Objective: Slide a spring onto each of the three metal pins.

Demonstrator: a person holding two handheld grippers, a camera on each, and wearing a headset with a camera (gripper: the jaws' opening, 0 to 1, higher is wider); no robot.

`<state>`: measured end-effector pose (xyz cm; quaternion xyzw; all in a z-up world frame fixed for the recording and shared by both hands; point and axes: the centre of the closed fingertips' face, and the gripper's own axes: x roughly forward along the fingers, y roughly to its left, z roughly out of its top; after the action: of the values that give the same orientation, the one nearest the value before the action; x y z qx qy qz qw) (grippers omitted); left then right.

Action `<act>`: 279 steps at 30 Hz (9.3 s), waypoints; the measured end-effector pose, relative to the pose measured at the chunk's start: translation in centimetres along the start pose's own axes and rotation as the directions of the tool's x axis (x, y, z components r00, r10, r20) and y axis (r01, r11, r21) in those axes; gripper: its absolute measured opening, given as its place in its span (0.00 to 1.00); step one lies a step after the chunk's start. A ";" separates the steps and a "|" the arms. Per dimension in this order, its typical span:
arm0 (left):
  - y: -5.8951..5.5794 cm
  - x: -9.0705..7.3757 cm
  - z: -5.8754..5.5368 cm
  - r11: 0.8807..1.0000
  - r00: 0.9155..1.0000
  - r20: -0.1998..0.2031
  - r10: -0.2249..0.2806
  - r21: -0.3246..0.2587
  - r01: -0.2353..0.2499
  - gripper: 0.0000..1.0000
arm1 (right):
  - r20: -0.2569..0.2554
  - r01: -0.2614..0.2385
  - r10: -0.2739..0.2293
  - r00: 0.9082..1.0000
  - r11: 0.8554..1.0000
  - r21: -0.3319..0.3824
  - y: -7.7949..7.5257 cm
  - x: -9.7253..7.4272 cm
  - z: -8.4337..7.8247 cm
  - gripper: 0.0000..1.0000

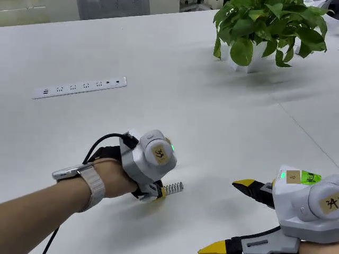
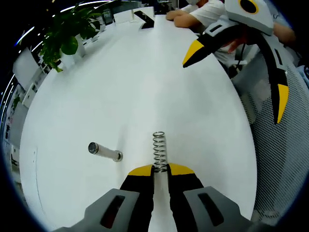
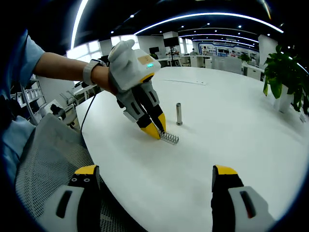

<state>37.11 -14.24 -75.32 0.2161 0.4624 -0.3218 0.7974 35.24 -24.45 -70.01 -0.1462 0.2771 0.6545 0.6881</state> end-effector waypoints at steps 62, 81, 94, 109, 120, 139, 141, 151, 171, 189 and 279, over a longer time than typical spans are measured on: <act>-6.9 -10.5 -7.5 0.960 0.931 0.293 0.218 -0.238 -0.150 0.10 | -0.114 -0.325 0.308 0.945 0.925 -0.196 8.3 5.4 5.2 0.80; -7.6 -10.9 -6.3 0.981 0.928 0.337 0.160 -0.158 -0.112 0.10 | -0.235 -0.496 0.451 0.861 0.847 -0.192 9.9 7.0 6.2 0.33; -8.5 -10.7 -5.2 0.993 0.919 0.384 0.090 -0.103 -0.055 0.10 | -0.276 -0.539 0.480 0.833 0.816 -0.209 10.5 6.4 5.5 0.17; -8.9 -10.6 -4.7 0.995 0.914 0.399 0.072 -0.092 -0.039 0.10 | -0.281 -0.549 0.488 0.827 0.809 -0.211 10.7 6.2 5.4 0.12; -9.3 -9.9 -4.4 0.993 0.919 0.389 0.057 -0.113 -0.013 0.10 | -0.303 -0.538 0.461 0.834 0.802 -0.261 11.0 5.9 5.5 0.12; -9.4 -9.1 -3.7 0.986 0.912 0.406 0.056 -0.165 0.014 0.10 | -0.305 -0.530 0.442 0.844 0.776 -0.341 11.9 5.5 6.8 0.12; -9.4 -9.0 -3.6 0.986 0.910 0.410 0.057 -0.169 0.014 0.10 | -0.308 -0.529 0.439 0.844 0.776 -0.344 11.9 5.4 6.8 0.12; -9.2 -9.3 -2.8 0.987 0.899 0.431 0.078 -0.159 -0.010 0.09 | -0.339 -0.535 0.426 0.839 0.756 -0.376 11.5 5.1 6.6 0.25; -9.5 -8.7 -2.0 0.995 0.904 0.425 0.045 -0.102 -0.001 0.09 | -0.444 -0.578 0.399 0.802 0.704 -0.412 11.4 5.6 5.1 0.18; -9.7 -8.5 -1.8 0.996 0.902 0.430 0.030 -0.087 0.008 0.09 | -0.471 -0.592 0.395 0.789 0.694 -0.410 11.5 6.0 4.2 0.15; -2.2 -13.2 -9.5 0.717 0.738 0.365 0.568 -0.659 -0.226 1.00 | -0.586 -0.509 0.075 0.807 0.592 -0.625 -1.6 7.7 11.3 0.12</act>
<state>25.05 -5.60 -68.41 -0.0368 0.2303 -0.0265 0.9721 38.90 -11.96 -65.56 -0.5351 0.1664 0.7542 0.3423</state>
